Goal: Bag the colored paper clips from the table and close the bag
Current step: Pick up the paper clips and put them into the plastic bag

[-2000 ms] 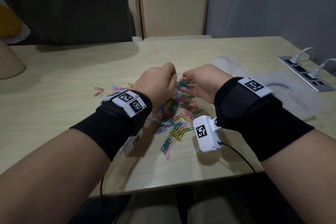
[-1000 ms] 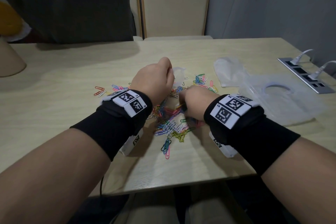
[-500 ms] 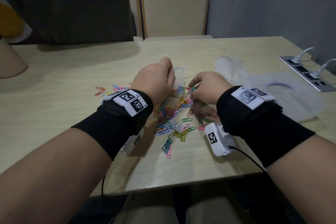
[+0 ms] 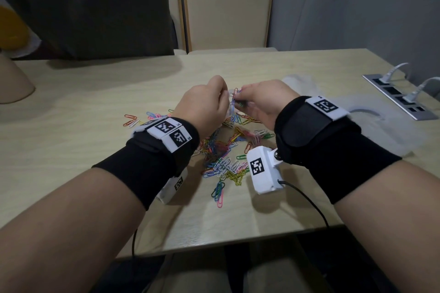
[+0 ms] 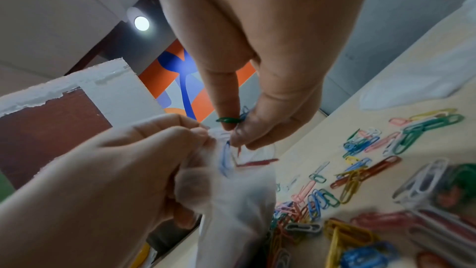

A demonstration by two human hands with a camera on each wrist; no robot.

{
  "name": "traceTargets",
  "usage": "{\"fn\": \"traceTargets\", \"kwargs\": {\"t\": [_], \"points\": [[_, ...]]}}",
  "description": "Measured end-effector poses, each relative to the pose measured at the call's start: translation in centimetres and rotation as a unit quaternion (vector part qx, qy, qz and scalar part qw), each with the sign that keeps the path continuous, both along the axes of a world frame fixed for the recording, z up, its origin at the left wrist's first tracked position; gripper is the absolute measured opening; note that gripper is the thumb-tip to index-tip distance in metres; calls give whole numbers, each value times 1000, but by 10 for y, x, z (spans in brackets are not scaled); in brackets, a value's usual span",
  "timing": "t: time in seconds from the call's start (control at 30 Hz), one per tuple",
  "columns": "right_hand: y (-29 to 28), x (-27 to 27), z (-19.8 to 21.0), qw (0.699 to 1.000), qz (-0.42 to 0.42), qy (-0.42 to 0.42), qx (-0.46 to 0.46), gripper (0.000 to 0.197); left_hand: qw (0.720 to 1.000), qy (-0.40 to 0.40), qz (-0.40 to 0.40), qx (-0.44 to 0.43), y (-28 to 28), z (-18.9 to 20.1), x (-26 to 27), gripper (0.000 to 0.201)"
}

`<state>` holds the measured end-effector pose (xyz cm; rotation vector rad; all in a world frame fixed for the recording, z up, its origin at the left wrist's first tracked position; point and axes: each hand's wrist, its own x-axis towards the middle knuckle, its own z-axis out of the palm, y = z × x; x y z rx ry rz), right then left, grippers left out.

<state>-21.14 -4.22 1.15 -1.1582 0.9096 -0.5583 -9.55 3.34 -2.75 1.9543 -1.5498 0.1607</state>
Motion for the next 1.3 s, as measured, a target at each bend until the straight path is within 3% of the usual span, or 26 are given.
{"fn": "traceTargets", "kwargs": {"t": [0.13, 0.3, 0.4, 0.5, 0.67, 0.83, 0.9, 0.93, 1.0, 1.1, 1.2, 1.3], "points": [[-2, 4, -5, 999, 25, 31, 29, 14, 1000, 12, -2, -13, 0, 0, 1, 19], [-11, 9, -5, 993, 70, 88, -23, 22, 1000, 19, 2, -1, 0, 0, 1, 18], [-12, 10, -7, 972, 82, 171, -137, 21, 1000, 19, 1, -1, -1, 0, 3, 18], [-12, 14, -11, 918, 56, 283, -272, 41, 1000, 17, -4, 1, -1, -1, 2, 18], [-9, 13, -11, 899, 33, 281, -334, 39, 1000, 19, 0, 4, -1, -1, 2, 19], [-14, 8, -5, 940, 30, 209, -270, 17, 1000, 21, 3, 2, -1, -2, 2, 20], [-22, 8, -3, 937, 18, 217, -273, 10, 1000, 22, 7, 1, -1, -2, 3, 20], [-27, 7, -4, 922, 16, 251, -294, 12, 1000, 23, 10, 0, -1, -1, 3, 20], [-39, 5, -10, 858, 47, 367, -356, 22, 1000, 23, 15, -1, -1, 0, 3, 20], [-42, 2, -22, 769, 152, 489, -383, 43, 999, 25, 22, -3, 0, 1, 2, 20], [-32, 2, -30, 706, 247, 523, -408, 45, 999, 27, 23, -9, -1, 1, 3, 20], [-19, 2, -28, 672, 282, 523, -442, 39, 999, 24, 23, -10, 0, 1, 2, 20]]}}
